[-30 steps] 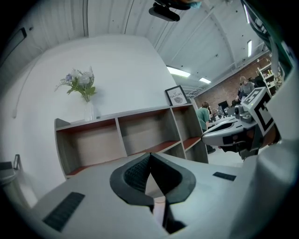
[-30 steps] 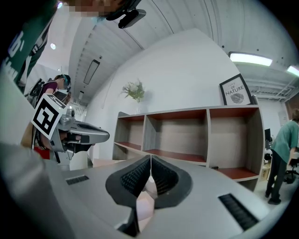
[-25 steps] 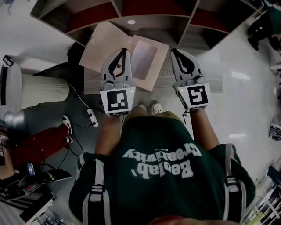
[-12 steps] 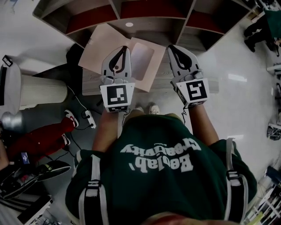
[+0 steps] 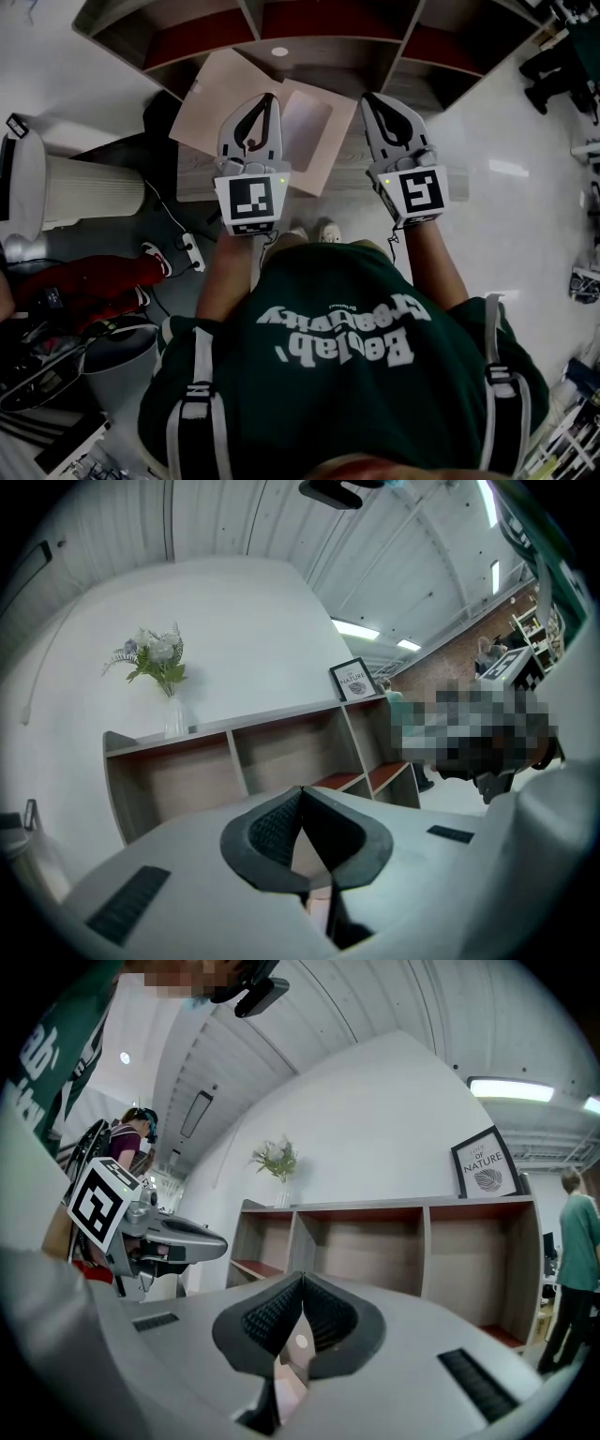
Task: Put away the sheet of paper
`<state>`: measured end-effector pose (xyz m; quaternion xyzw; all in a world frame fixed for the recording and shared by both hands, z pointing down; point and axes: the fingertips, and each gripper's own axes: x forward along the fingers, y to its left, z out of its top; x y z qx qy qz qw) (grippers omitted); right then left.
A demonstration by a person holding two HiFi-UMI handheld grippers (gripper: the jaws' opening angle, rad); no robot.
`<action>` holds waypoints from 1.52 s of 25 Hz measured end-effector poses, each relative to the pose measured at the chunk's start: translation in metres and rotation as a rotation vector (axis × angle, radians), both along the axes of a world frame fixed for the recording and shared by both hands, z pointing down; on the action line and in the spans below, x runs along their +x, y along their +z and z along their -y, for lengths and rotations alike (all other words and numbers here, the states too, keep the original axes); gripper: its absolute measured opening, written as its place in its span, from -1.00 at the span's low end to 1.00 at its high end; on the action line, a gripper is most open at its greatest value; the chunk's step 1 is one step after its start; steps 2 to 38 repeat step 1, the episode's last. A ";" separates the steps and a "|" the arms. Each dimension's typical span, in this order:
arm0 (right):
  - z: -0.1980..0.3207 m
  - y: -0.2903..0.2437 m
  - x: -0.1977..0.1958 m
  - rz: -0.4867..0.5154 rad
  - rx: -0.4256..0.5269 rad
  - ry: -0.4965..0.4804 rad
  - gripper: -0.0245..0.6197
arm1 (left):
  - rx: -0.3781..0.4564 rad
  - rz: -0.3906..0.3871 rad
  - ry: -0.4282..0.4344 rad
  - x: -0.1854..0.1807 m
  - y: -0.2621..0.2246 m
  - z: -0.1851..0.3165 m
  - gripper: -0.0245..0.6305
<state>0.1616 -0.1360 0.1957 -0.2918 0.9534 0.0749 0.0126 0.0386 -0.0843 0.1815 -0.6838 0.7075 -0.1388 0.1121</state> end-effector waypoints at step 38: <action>-0.001 -0.006 0.010 0.003 -0.002 0.002 -0.82 | 0.001 0.004 0.000 0.010 -0.007 -0.001 -0.87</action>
